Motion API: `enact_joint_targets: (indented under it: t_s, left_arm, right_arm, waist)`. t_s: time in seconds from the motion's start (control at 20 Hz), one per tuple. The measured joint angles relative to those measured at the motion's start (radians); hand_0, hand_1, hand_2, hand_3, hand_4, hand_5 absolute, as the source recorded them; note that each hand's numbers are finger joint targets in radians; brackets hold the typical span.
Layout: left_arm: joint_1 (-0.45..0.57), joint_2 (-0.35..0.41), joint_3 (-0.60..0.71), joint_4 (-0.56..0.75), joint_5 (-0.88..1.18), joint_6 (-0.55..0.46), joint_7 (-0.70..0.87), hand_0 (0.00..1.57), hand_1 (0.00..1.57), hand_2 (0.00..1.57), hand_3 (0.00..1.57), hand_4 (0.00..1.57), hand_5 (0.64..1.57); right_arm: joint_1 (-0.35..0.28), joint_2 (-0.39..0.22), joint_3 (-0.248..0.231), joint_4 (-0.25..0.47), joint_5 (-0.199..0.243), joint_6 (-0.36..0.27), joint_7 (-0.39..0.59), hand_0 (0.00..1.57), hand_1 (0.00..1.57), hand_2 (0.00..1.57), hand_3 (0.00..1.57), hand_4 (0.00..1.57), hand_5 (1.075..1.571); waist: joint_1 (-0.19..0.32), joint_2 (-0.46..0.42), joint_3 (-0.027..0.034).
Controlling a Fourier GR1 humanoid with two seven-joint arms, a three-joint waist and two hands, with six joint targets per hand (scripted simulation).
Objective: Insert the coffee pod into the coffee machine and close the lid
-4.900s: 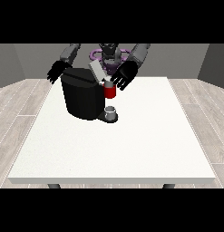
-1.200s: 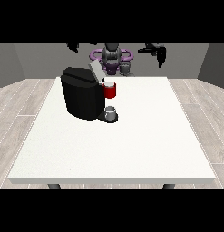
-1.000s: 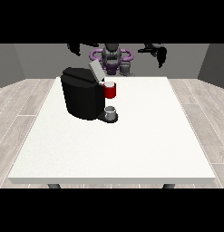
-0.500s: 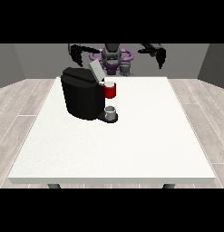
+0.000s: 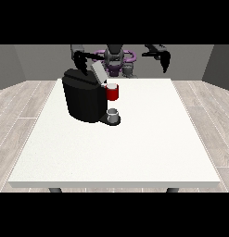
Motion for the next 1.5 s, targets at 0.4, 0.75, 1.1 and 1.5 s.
enact_joint_targets:
  t_s: [0.4,0.75,1.1,1.5]
  left_arm:
    - [-0.007,0.033,0.008,-0.032,0.038,0.012,0.003,0.00,0.00,0.00,0.00,0.00,1.571]
    - [-0.003,0.059,0.006,-0.037,0.036,0.025,-0.002,0.00,0.00,0.00,0.00,0.00,1.571]
    - [0.003,0.045,-0.017,-0.036,0.030,0.046,-0.021,0.00,0.00,0.00,0.00,0.00,1.571]
    - [-0.002,0.066,-0.008,-0.007,0.038,0.052,-0.021,0.00,0.00,0.00,0.00,0.16,1.571]
  right_arm:
    - [-0.087,0.001,-0.005,0.063,0.027,-0.001,-0.030,0.00,0.00,0.00,0.00,0.00,1.571]
    - [-0.134,0.016,0.004,0.092,0.047,-0.005,-0.059,0.00,0.00,0.00,0.00,0.00,1.571]
    - [-0.167,0.011,0.002,0.122,0.060,-0.002,-0.077,0.00,0.00,0.00,0.00,0.18,1.571]
    - [-0.219,0.061,0.062,0.142,0.122,-0.030,-0.035,0.00,0.00,0.00,0.00,0.17,1.571]
  waist:
    - [-0.011,0.045,-0.0014]
    - [-0.012,0.063,-0.0030]
    - [-0.006,0.078,-0.0034]
    - [-0.001,0.068,-0.0007]
